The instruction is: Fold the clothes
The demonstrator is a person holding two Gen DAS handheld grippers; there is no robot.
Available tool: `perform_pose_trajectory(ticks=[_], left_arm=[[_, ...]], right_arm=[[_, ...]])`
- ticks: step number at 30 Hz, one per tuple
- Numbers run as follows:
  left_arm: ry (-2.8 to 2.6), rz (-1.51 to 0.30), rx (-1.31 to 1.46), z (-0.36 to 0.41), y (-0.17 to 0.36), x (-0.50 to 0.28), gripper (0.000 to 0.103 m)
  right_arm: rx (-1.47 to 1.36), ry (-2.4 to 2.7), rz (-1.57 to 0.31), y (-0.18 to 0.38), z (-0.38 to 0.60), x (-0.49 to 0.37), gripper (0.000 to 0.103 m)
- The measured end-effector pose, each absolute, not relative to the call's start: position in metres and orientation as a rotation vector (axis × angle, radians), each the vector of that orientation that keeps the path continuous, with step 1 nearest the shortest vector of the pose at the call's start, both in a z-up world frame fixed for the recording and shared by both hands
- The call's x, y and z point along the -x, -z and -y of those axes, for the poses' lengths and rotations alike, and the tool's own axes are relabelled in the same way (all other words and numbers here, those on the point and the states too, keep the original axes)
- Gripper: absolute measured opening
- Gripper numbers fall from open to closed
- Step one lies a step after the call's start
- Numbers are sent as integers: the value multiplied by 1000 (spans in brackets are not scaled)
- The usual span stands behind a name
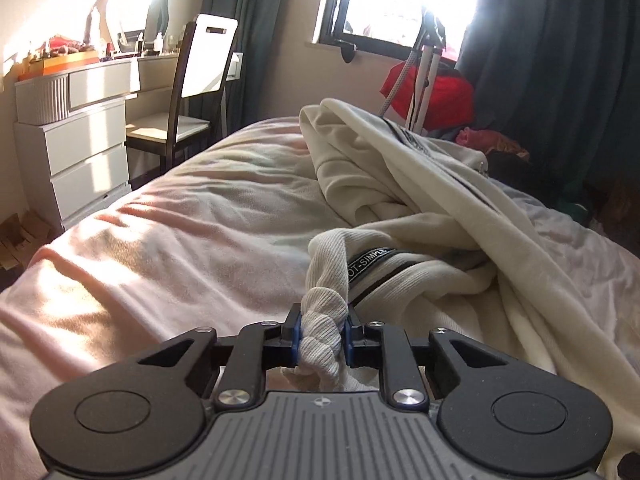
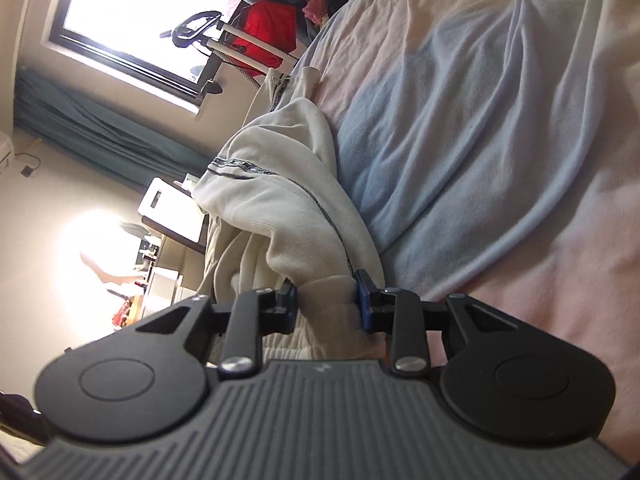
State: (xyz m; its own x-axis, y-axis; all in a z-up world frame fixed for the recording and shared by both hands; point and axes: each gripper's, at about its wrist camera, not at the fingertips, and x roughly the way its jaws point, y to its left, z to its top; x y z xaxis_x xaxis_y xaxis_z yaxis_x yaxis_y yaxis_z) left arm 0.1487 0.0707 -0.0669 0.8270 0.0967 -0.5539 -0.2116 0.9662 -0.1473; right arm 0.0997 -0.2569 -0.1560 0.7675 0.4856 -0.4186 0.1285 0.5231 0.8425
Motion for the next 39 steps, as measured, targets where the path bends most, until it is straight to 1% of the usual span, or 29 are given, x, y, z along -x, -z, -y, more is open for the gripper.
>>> perform_pose_trajectory(ticks=[5, 9, 13, 16, 18, 21, 26, 32, 33, 34, 35, 36, 37, 38, 39], left_arm=[[-166, -482, 184, -125, 4, -195, 19], [-219, -456, 113, -174, -44, -248, 18], [-308, -458, -35, -207, -67, -305, 19], [-365, -487, -124, -233, -58, -350, 19], [-402, -525, -109, -252, -41, -375, 19], [-426, -608, -6, -283, -6, -407, 19], [-426, -676, 66, -307, 41, -430, 21], [-423, -678, 95, -308, 41, -415, 23], [-418, -674, 103, -307, 36, -410, 29], [-410, -668, 101, -305, 30, -404, 45], [-397, -667, 97, -302, 24, -398, 55], [-376, -666, 102, -297, 14, -390, 68], [-358, -662, 111, -294, 4, -382, 75], [-338, -655, 110, -289, -7, -374, 77], [-316, -643, 95, -280, -20, -363, 83]], right_arm=[[-1055, -394, -731, 145, 197, -103, 29], [-1124, -596, -766, 140, 111, -129, 28], [-1148, -750, -807, 142, 15, -176, 27], [-1144, -809, -839, 154, -44, -217, 28], [-1123, -815, -866, 166, -72, -237, 28], [-1080, -812, -896, 182, -101, -252, 28], [-1031, -820, -861, 184, -114, -259, 30], [-924, -871, -879, 164, -109, -261, 34], [-900, -874, -888, 157, -108, -258, 39], [-868, -876, -890, 148, -106, -255, 42], [-835, -879, -884, 139, -103, -253, 57], [-797, -879, -864, 128, -99, -248, 79], [-759, -873, -827, 115, -93, -239, 96], [-728, -865, -796, 103, -87, -231, 101], [-693, -856, -768, 89, -80, -224, 99]])
